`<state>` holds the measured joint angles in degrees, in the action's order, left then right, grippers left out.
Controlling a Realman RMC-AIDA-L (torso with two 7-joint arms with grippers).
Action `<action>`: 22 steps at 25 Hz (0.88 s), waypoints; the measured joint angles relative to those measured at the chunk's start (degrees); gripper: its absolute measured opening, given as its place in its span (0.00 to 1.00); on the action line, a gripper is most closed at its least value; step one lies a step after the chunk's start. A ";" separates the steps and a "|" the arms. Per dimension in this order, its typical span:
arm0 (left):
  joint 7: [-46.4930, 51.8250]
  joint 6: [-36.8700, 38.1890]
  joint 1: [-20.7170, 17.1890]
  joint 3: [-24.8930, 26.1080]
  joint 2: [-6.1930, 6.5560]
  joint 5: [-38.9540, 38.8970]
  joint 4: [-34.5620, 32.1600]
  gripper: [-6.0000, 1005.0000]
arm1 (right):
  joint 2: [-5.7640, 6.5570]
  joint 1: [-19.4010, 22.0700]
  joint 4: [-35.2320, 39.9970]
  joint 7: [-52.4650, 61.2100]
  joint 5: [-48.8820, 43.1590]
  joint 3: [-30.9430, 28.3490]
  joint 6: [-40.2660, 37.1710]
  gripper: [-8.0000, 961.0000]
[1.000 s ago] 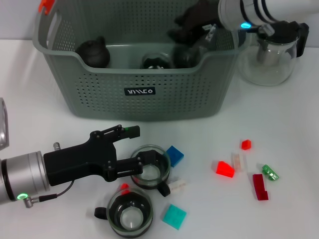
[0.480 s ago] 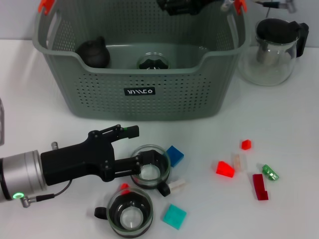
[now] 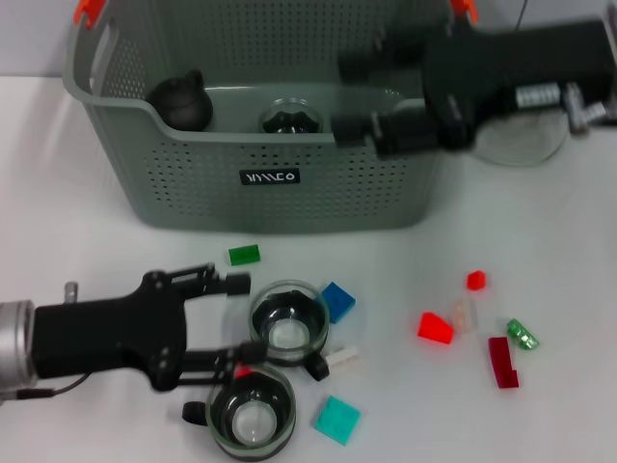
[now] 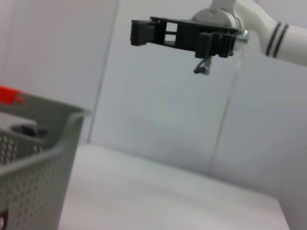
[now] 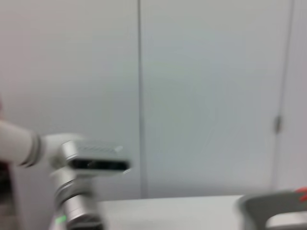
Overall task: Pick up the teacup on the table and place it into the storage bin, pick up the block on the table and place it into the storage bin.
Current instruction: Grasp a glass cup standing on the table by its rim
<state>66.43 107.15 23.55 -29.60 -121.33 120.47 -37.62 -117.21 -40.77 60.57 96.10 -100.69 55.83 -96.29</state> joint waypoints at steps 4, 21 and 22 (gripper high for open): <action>4.91 0.06 0.37 -0.69 0.14 4.65 -6.15 0.81 | -0.57 3.69 0.10 -0.78 -0.19 0.45 -1.67 0.75; 33.03 -3.99 3.44 -20.90 -2.70 17.82 -32.91 0.81 | -0.36 7.41 -0.81 -2.08 -1.46 -0.20 -1.60 0.75; 35.16 -4.01 3.44 -23.37 -2.71 18.78 -34.14 0.81 | -0.32 7.41 -1.10 -2.12 -1.62 -0.24 -1.56 0.75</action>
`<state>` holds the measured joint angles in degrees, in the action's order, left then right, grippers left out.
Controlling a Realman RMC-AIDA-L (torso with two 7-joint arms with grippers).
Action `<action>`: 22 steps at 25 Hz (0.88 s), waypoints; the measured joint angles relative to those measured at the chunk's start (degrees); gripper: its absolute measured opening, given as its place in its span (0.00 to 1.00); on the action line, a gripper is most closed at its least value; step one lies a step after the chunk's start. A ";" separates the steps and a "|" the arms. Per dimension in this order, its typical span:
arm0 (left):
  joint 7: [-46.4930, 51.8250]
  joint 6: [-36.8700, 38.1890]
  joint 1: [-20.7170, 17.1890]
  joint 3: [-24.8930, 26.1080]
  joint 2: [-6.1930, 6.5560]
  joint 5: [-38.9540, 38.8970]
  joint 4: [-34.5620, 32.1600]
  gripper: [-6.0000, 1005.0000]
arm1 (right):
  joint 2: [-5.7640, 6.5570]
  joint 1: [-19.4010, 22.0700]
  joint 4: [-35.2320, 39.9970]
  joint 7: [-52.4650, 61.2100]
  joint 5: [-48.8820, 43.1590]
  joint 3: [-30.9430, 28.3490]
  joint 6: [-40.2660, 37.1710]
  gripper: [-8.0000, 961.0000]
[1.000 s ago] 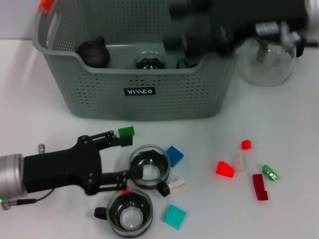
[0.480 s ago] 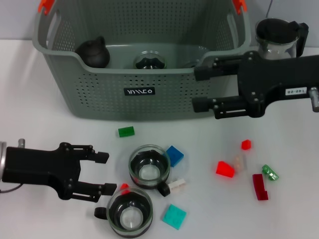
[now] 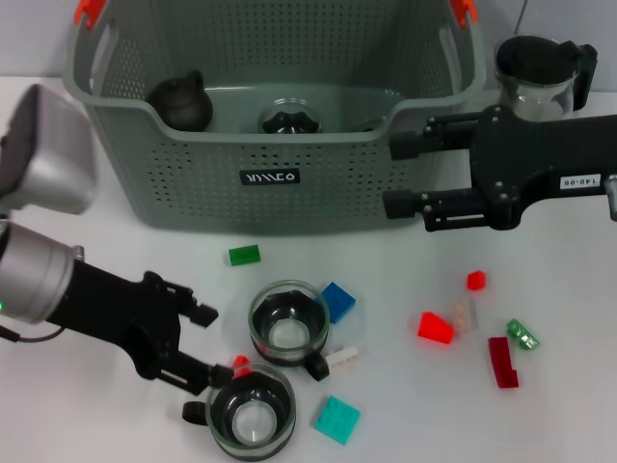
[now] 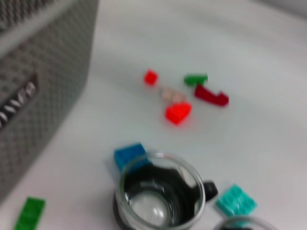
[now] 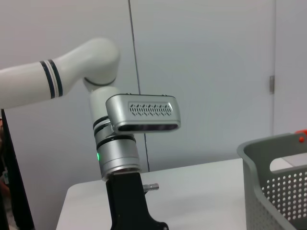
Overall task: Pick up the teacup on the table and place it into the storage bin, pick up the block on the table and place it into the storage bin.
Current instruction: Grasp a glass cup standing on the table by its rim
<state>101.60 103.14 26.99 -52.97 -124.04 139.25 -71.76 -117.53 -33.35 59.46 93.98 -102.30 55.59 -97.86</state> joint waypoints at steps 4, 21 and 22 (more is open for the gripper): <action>4.38 -0.14 0.29 -4.30 -0.04 1.65 -2.29 0.81 | 0.16 -0.12 -1.65 -0.65 -0.83 -0.73 0.57 0.75; 19.54 -5.89 2.20 -16.10 -0.26 4.54 -0.83 0.81 | 0.28 -0.50 -4.17 -3.12 -1.39 -2.78 3.08 0.74; 20.07 -6.22 2.23 -16.69 -0.28 4.92 -0.78 0.81 | 0.29 -0.55 -4.23 -3.14 -1.53 -2.79 3.23 0.74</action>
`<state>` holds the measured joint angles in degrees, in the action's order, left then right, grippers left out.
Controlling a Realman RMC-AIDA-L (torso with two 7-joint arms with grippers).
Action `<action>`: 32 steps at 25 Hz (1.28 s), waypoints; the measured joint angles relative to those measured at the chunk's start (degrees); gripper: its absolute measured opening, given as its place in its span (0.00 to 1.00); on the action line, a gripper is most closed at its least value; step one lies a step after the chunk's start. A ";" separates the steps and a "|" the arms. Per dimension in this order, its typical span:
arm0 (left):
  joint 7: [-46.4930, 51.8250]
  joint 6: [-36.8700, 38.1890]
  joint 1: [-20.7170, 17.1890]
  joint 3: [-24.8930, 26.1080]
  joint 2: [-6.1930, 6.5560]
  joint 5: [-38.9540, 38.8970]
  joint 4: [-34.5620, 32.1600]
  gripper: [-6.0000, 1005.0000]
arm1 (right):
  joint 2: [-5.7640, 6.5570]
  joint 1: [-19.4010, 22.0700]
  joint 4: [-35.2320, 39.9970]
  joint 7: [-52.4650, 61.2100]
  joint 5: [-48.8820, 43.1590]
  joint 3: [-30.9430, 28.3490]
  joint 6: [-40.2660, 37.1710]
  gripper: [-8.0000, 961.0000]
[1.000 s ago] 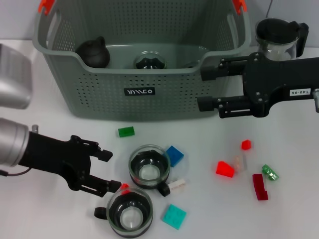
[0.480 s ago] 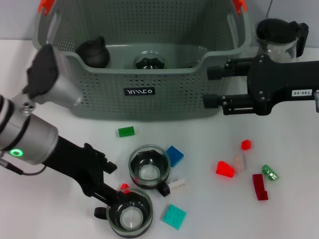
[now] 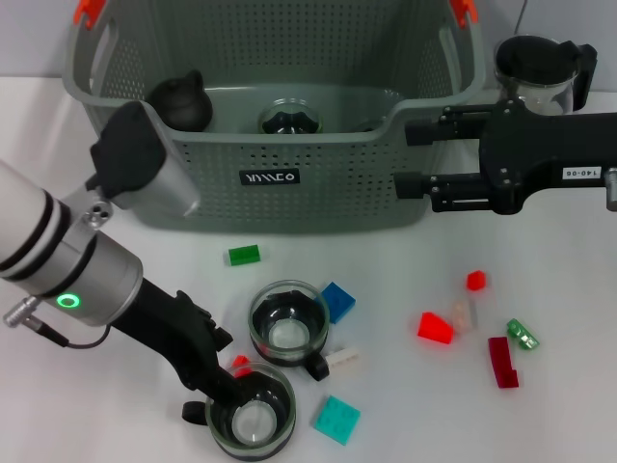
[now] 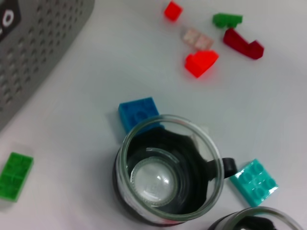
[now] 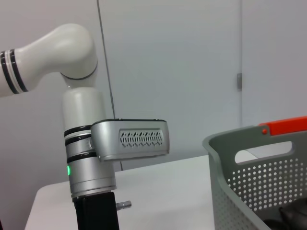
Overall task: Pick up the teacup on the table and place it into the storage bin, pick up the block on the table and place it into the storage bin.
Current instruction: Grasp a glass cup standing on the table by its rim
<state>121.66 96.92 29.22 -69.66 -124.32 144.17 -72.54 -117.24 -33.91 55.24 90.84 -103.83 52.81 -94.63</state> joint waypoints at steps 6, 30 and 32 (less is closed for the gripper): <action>1.57 -1.90 0.12 -1.84 -0.15 1.39 1.07 0.81 | 0.00 -0.04 -0.04 -0.03 -0.30 -0.03 1.05 0.74; 3.91 -5.05 1.42 -5.45 -0.09 2.58 5.27 0.65 | 0.00 -0.02 -0.13 -0.06 -0.24 -0.07 3.19 0.74; 4.14 -5.09 1.84 -5.10 0.00 2.59 5.96 0.58 | 0.00 -0.02 -0.13 -0.10 -0.10 -0.08 3.29 0.74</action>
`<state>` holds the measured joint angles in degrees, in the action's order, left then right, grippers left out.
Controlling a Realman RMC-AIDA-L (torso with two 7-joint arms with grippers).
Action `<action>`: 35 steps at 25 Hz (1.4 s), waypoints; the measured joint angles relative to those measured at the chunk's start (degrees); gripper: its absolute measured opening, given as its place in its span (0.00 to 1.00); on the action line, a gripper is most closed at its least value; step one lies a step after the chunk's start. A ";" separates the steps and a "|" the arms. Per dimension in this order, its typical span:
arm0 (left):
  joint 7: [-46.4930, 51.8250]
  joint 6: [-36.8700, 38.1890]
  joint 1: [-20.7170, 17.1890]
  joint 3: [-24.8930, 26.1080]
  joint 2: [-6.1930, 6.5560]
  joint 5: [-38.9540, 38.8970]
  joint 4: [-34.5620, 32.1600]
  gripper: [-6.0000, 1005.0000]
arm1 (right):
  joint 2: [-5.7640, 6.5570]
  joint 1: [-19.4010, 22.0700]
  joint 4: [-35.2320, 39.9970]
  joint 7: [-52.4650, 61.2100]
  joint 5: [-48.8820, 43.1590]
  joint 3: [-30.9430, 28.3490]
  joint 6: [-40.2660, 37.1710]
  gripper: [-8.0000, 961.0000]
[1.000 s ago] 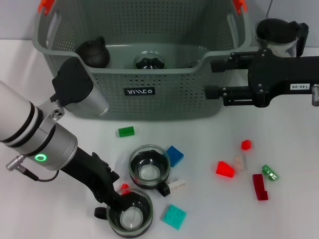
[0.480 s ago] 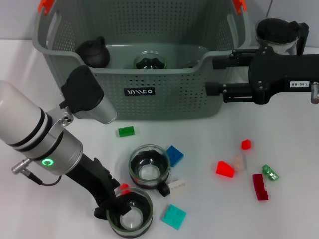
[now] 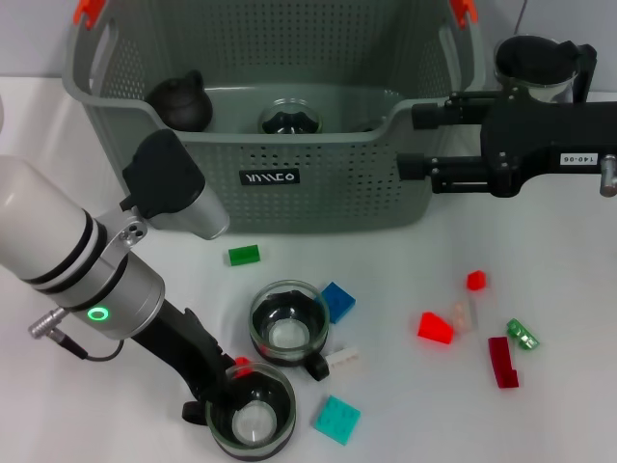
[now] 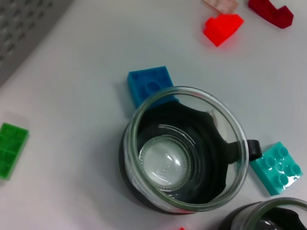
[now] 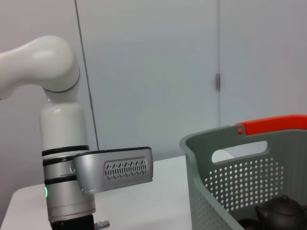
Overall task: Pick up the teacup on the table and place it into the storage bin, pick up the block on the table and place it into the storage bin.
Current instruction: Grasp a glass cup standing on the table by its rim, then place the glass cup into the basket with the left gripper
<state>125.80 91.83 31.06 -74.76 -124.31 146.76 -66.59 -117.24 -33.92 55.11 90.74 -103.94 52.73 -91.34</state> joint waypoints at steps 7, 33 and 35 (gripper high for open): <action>0.16 -0.28 0.61 1.06 0.04 -0.16 1.05 0.35 | -0.48 0.00 0.15 -1.19 0.33 -1.06 -0.22 0.74; -1.65 14.07 2.69 28.96 1.69 -14.62 -8.21 0.05 | 0.07 0.38 -1.49 -1.46 -0.09 -4.07 -0.13 0.74; -1.86 13.36 4.67 34.48 3.72 -21.47 -5.58 0.05 | 0.07 0.56 -1.70 -1.66 -0.14 -4.24 -0.30 0.74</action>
<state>123.94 105.19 35.73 -40.27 -120.59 125.28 -72.16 -117.17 -33.37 53.41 89.08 -104.07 48.49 -91.64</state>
